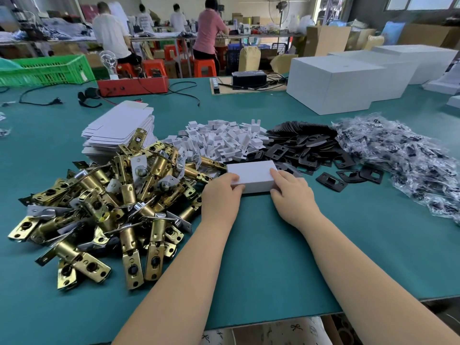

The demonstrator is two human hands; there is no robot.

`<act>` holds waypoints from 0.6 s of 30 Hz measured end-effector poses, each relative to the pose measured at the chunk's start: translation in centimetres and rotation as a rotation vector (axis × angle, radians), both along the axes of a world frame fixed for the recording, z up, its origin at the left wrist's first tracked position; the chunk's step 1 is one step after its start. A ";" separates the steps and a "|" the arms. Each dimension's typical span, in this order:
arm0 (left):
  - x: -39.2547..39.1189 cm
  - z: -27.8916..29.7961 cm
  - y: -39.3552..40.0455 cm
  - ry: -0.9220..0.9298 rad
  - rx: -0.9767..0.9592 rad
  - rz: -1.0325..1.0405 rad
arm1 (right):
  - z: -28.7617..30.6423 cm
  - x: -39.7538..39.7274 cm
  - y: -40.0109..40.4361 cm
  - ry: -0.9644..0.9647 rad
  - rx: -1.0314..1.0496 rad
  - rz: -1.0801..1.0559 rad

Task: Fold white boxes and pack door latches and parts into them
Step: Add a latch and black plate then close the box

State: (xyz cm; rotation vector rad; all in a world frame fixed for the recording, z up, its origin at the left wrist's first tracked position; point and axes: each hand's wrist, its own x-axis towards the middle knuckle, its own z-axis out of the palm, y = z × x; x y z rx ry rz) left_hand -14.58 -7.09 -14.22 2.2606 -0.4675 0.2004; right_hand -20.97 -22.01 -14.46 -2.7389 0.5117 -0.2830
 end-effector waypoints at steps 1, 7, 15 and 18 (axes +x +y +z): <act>-0.1 0.0 0.0 0.001 0.002 -0.002 | 0.1 -0.1 0.1 0.014 -0.021 0.003; -1.2 2.4 -0.2 -0.143 0.061 -0.057 | 0.5 -1.0 0.5 -0.166 0.130 -0.030; 8.1 13.1 3.5 -0.218 0.375 0.167 | 0.5 -1.7 -0.2 -0.345 0.288 -0.150; 12.2 14.0 6.1 -0.101 0.507 0.385 | 0.3 -1.3 -0.3 -0.339 0.286 -0.134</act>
